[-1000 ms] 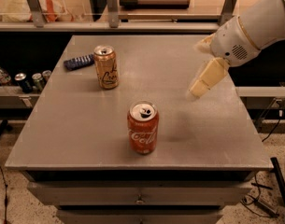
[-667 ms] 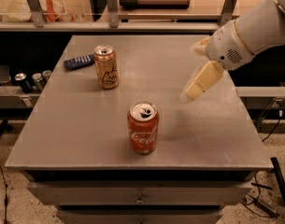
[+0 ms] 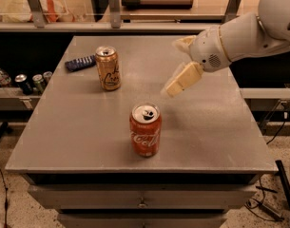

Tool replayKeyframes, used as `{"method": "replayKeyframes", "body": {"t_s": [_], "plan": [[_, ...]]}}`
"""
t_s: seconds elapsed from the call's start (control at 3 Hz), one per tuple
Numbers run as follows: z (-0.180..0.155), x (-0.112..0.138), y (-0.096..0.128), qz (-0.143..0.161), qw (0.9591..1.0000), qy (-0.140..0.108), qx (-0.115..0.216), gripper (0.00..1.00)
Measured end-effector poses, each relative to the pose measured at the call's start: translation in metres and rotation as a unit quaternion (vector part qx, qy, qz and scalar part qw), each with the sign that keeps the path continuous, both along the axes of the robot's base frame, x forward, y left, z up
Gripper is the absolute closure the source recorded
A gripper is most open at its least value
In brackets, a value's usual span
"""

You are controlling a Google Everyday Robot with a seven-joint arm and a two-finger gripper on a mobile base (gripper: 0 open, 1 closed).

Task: Move orange can near coke can

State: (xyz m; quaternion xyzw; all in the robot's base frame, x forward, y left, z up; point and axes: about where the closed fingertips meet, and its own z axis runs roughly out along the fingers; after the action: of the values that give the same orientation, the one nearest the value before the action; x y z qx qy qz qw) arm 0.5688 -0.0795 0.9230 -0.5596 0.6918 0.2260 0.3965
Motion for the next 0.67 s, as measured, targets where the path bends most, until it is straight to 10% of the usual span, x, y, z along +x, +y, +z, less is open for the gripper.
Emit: {"method": "replayKeyframes", "body": {"t_s": [0.67], "plan": [[0.005, 0.023, 0.06, 0.051, 0.9954, -0.033, 0.074, 0.0]]}}
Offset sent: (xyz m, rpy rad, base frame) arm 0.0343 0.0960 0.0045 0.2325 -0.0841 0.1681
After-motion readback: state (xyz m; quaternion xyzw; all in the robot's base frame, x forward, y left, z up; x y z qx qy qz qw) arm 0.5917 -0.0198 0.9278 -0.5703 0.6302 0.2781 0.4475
